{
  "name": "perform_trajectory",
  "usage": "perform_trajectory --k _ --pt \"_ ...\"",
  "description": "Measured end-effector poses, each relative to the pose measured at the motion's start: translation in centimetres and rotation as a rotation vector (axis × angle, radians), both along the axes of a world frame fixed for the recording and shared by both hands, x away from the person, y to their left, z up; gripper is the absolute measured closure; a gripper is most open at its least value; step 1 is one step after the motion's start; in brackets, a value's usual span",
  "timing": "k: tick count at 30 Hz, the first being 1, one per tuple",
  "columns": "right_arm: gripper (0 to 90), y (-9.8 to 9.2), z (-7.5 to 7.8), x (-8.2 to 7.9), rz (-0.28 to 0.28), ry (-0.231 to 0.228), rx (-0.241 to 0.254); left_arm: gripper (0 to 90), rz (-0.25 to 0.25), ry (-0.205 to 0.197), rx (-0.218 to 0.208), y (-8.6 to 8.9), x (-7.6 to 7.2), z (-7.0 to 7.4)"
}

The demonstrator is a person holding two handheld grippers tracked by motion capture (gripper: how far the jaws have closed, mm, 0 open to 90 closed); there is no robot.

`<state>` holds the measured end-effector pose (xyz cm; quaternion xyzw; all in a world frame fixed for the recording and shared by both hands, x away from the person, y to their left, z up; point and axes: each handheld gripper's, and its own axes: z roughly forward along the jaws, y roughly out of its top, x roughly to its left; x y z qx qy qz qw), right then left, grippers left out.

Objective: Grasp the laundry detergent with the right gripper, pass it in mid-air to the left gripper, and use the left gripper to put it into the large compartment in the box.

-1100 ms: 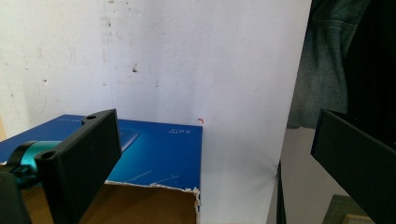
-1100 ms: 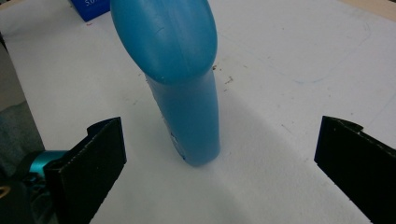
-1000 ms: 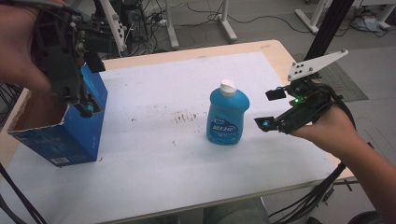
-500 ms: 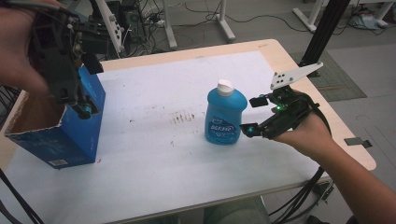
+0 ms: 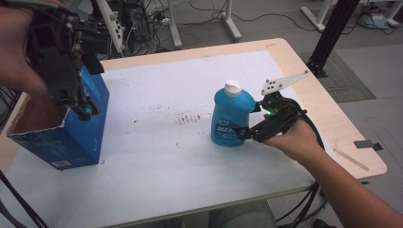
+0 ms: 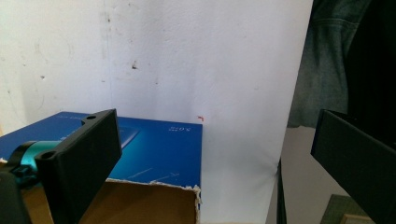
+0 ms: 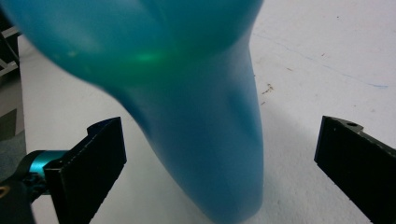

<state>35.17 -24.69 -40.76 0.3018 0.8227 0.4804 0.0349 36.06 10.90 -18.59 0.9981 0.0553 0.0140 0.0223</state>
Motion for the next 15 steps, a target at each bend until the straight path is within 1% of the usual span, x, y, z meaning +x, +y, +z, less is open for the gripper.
perform_trajectory --k 12,15 --pt "1.1 1.2 -1.0 0.6 0.014 0.007 0.021 1.7 0.009 0.006 -0.009 0.6 0.1 -0.4" --pt "1.2 1.4 -1.1 0.7 0.018 -0.008 0.039 1.7 0.012 0.008 -0.006 0.7 0.2 -0.5"
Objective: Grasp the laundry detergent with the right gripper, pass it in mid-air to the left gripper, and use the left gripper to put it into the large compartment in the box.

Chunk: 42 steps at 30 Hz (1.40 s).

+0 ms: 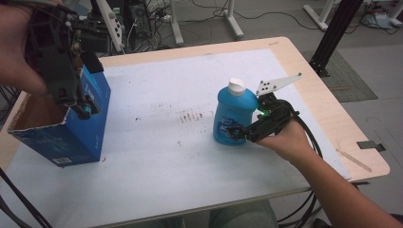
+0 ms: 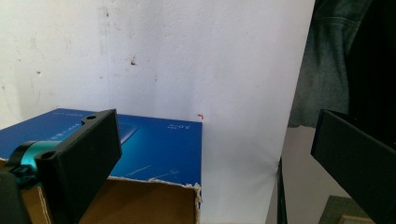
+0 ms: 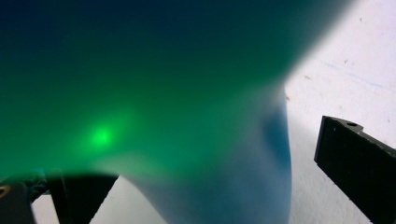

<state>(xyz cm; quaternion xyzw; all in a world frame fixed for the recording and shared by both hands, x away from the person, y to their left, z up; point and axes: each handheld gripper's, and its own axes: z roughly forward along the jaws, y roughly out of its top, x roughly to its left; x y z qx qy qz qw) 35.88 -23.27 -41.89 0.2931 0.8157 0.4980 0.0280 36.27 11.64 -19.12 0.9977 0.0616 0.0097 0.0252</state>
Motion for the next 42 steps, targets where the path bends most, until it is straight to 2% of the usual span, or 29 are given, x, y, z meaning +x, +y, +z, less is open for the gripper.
perform_trajectory --k 9,11,12,13,22,26,30,41,42 --pt "5.1 0.34 -0.06 -0.24 0.016 -0.057 0.023 1.7 -0.001 -0.001 -0.002 -0.05 0.06 -0.06" --pt "7.4 0.34 -0.06 -0.27 0.017 -0.059 0.027 1.7 -0.001 -0.001 0.000 -0.07 0.08 -0.06" --pt "12.9 0.27 -0.07 -0.37 0.015 -0.068 0.034 1.7 -0.002 0.000 0.000 -0.08 0.08 -0.07" --pt "13.8 0.19 -0.10 -0.41 0.021 -0.075 0.049 1.7 -0.003 0.000 -0.002 -0.07 0.07 -0.08" --pt "18.4 0.17 -0.23 -0.46 0.024 -0.094 0.056 1.7 -0.002 0.001 -0.001 0.01 0.06 -0.08" --pt "22.2 0.26 -0.26 -0.50 0.021 -0.095 0.041 1.7 0.003 0.001 -0.002 -0.05 0.04 -0.14" --pt "25.0 0.17 -0.20 -0.57 0.031 -0.103 0.053 1.7 -0.002 0.007 0.011 -0.15 0.09 -0.08" --pt "29.2 0.10 -0.25 -0.53 0.041 -0.113 0.054 1.7 0.000 0.005 0.004 -0.11 0.20 -0.09" --pt "31.9 0.09 -0.25 -0.53 0.048 -0.113 0.057 1.7 0.001 0.007 0.003 -0.10 0.21 -0.09"
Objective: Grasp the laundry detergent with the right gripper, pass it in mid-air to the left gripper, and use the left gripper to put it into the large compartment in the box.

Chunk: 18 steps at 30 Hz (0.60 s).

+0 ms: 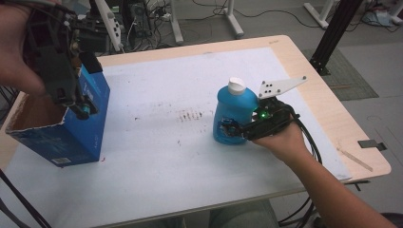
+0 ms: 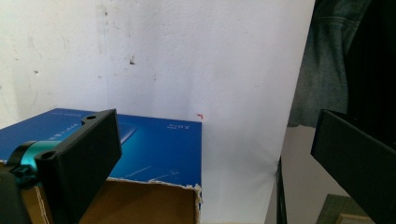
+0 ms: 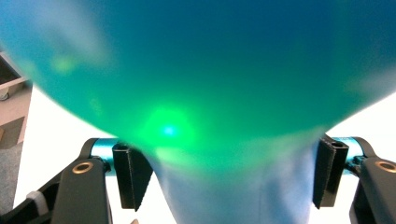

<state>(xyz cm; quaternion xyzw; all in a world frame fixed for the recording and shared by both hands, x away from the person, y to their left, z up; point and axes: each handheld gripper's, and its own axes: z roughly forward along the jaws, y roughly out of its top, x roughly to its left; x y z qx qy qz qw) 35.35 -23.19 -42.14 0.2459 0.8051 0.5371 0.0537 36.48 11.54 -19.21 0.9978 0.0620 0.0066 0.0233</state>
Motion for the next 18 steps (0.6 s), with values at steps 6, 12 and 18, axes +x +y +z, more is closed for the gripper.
perform_trajectory --k 6,12,18 --pt "33.6 0.04 -0.08 -0.02 0.009 -0.006 0.001 1.7 0.004 0.000 0.003 0.01 0.00 -0.01" --pt "35.6 -0.07 -0.16 -0.05 0.012 -0.013 0.009 1.7 0.005 -0.001 0.003 -0.09 -0.01 -0.07" --pt "38.4 -0.22 -0.28 0.07 0.029 -0.038 0.016 1.7 0.007 0.000 0.006 -0.18 0.00 -0.13"
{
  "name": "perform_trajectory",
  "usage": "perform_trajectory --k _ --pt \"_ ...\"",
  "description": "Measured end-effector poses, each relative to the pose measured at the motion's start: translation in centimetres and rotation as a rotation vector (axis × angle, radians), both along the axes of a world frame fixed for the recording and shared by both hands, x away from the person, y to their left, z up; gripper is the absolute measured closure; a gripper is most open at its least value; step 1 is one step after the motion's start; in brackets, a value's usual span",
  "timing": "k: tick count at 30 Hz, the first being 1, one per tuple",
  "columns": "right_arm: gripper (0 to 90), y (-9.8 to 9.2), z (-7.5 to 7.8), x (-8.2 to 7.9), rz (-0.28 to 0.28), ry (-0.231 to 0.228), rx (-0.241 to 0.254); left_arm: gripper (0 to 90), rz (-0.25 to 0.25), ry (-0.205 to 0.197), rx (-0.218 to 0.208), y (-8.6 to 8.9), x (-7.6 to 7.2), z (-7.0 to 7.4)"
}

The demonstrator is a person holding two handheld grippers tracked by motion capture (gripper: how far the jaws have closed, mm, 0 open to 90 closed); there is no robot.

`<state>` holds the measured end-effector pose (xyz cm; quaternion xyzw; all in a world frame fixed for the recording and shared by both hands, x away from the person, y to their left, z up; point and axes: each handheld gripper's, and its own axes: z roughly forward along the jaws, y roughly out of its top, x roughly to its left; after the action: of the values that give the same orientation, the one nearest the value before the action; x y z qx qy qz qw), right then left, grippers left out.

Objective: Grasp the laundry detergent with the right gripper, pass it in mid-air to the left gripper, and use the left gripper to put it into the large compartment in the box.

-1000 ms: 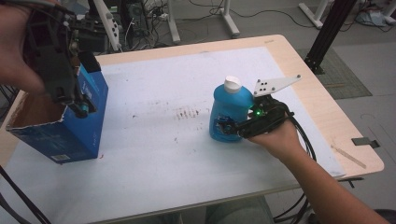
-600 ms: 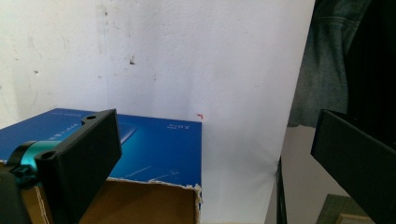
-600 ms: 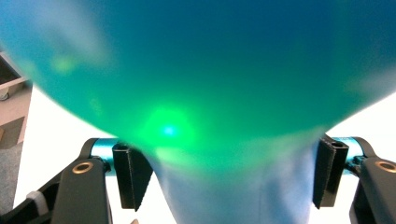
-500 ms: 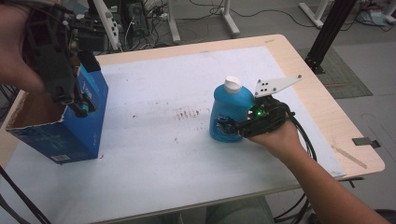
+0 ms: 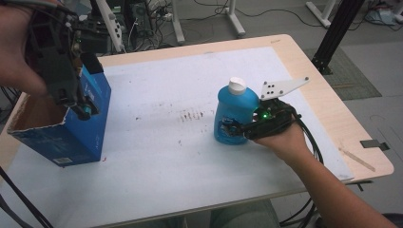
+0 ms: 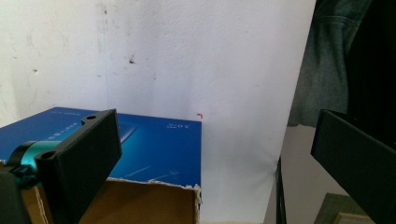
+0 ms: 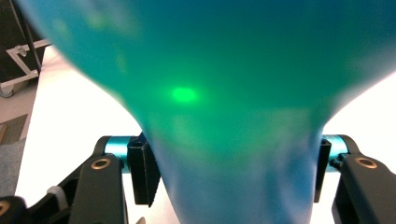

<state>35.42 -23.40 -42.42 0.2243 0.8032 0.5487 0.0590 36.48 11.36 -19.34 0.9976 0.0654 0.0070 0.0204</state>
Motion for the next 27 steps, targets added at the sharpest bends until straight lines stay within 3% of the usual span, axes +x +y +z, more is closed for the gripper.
perform_trajectory --k 18,27 --pt "45.9 0.3 0.3 -0.8 0.021 -0.083 -0.033 1.7 -0.007 0.000 0.007 -0.1 -0.1 0.0" --pt "46.1 0.4 1.3 -1.3 0.036 -0.093 -0.021 1.7 -0.010 -0.003 -0.002 -0.1 -0.3 0.1"
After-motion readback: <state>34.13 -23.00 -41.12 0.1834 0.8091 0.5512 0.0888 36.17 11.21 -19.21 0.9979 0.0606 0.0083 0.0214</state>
